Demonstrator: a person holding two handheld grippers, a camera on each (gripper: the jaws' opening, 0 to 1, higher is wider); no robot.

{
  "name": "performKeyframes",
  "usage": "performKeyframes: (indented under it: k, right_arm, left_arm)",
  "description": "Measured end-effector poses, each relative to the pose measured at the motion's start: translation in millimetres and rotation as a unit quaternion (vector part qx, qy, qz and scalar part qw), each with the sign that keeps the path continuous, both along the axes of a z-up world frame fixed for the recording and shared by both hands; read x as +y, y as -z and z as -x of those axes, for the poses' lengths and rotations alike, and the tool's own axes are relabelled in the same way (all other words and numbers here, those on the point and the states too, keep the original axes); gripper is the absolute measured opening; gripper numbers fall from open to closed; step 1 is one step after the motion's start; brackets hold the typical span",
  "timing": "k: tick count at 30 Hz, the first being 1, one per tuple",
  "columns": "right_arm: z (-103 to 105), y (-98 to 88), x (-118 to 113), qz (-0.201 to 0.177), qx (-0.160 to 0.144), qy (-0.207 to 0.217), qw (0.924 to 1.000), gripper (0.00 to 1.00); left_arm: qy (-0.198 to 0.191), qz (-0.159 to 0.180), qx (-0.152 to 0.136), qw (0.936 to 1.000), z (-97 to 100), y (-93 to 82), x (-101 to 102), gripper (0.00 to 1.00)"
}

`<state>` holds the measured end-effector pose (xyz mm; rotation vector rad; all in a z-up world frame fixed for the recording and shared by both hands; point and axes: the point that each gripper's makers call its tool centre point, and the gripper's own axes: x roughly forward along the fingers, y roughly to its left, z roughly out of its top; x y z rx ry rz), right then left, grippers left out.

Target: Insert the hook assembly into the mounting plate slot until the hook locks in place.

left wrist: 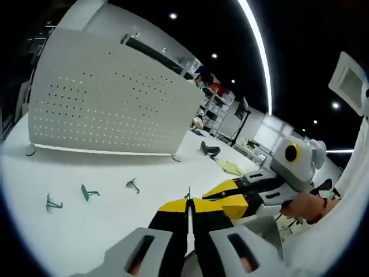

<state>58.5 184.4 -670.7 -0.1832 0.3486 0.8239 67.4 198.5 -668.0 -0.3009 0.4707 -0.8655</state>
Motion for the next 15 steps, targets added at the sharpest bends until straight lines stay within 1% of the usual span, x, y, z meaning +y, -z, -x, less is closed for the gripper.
performKeyframes:
  k: [2,3,5,7,10,13,15]
  right_arm:
    - [-0.2,1.7,1.4,0.001,0.000,0.002,1.0000,0.03]
    - [0.1,3.2,1.5,0.003,0.004,0.004,1.0000,0.03]
    - [-1.3,4.7,1.5,0.000,0.009,0.012,0.9999,0.03]
    - [-1.7,7.6,1.0,0.005,0.019,0.018,0.9996,0.02]
    - [-2.6,5.7,2.2,-0.003,0.026,0.028,0.9993,0.02]
    - [-2.0,8.1,5.3,0.006,0.023,0.024,0.9994,0.02]
    - [-2.3,8.7,7.0,0.008,0.031,0.027,0.9991,0.02]
  left_arm:
    - [0.002,-0.007,-0.003,1.0000,0.7,1.7,-0.7,0.01]
    - [0.004,-0.009,0.001,1.0000,1.4,3.1,-0.9,0.01]
    - [0.001,-0.011,0.000,0.9999,1.4,4.0,-0.5,0.01]
    - [0.001,-0.011,0.001,0.9999,1.8,4.4,0.0,0.01]
    - [-0.001,-0.009,-0.001,1.0000,1.6,2.7,0.8,0.01]
    - [-0.002,-0.014,0.001,0.9999,1.1,4.5,3.0,0.01]
    - [-0.004,-0.018,-0.001,0.9998,1.3,4.9,4.8,0.01]
